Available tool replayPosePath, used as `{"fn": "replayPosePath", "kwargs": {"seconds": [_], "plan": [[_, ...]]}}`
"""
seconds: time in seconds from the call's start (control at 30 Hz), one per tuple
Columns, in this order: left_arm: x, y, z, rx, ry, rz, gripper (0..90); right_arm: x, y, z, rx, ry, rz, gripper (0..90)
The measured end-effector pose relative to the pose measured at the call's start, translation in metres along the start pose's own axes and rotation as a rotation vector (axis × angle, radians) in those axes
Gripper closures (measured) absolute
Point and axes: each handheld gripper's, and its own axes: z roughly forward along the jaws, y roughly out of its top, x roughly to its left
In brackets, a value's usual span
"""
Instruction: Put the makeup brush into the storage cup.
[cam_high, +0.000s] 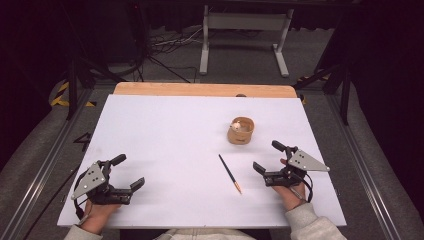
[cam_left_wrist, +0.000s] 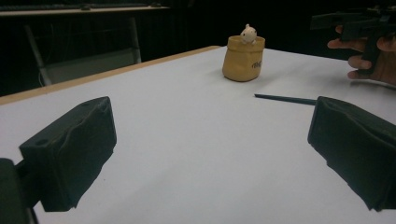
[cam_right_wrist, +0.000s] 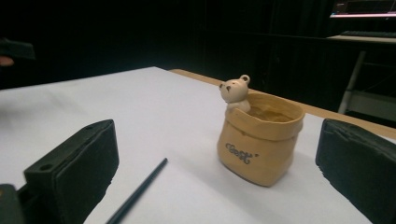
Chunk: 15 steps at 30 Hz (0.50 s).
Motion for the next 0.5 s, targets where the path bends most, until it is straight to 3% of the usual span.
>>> {"fn": "replayPosePath", "kwargs": {"seconds": [0.07,0.33,0.5], "plan": [[0.0,0.001,0.0,0.008,-0.003,-0.007,2.4,0.001,0.001,0.0,-0.019,0.016,0.037,0.0],[-0.001,0.002,0.001,0.004,0.0,0.007,2.9,0.008,0.01,0.001,0.003,0.046,-0.014,3.0],[0.001,0.002,0.0,-0.001,0.01,-0.016,2.1,0.007,0.019,0.002,0.003,0.054,0.006,4.8]]}}
